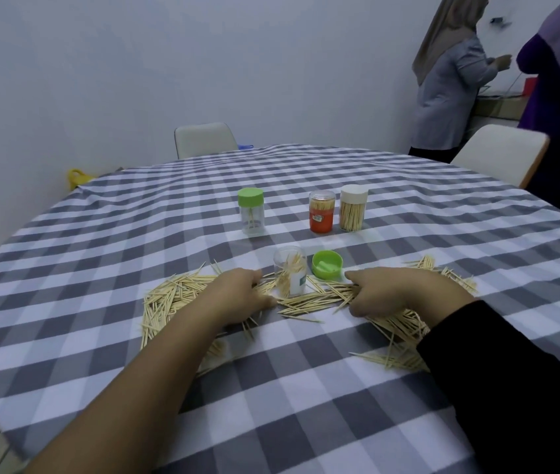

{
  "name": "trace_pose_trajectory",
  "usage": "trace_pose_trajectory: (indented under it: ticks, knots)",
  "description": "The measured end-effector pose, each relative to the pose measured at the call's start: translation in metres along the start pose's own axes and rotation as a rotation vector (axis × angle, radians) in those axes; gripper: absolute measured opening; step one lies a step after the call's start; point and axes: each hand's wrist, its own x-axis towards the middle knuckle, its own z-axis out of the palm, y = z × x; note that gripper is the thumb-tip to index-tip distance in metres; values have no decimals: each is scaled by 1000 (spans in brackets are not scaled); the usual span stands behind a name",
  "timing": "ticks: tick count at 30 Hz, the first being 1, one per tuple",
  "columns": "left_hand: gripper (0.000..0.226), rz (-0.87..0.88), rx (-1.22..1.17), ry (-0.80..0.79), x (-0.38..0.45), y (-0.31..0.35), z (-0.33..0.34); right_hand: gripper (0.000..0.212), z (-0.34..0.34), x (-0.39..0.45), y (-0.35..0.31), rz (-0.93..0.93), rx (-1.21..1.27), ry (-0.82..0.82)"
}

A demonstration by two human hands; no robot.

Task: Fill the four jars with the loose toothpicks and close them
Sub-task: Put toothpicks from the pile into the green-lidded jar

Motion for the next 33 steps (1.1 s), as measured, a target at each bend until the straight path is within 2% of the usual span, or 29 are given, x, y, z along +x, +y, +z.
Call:
trace_pose_trajectory:
  ticks: [2, 4, 7, 9, 12, 15, 21, 27, 33]
  knots:
    - [36, 19, 76, 46, 0, -1, 0, 59, 8, 5, 2, -7, -34, 44]
    - [31, 24, 125, 74, 2, -1, -1, 44, 13, 12, 3, -34, -89, 126]
    - [38, 3, 266, -5, 6, 1, -4, 26, 20, 18, 3, -82, -202, 244]
    - [39, 1, 377, -40, 6, 3, -4, 27, 25, 21, 5, -117, -261, 302]
    - [28, 29, 483, 26, 6, 1, 1, 28, 32, 22, 3, -159, -267, 375]
    - [29, 12, 525, 44, 3, 0, 8, 24, 40, 23, -2, -194, -237, 446]
    - [27, 89, 585, 178, -6, 0, 22, 27, 47, 22, -12, -154, -305, 581]
    - [25, 129, 539, 268, -7, -4, 23, 29, 48, 22, -13, -126, -312, 639]
    - [26, 124, 322, 312, -5, -12, 23, 26, 41, 23, -9, -111, -216, 602]
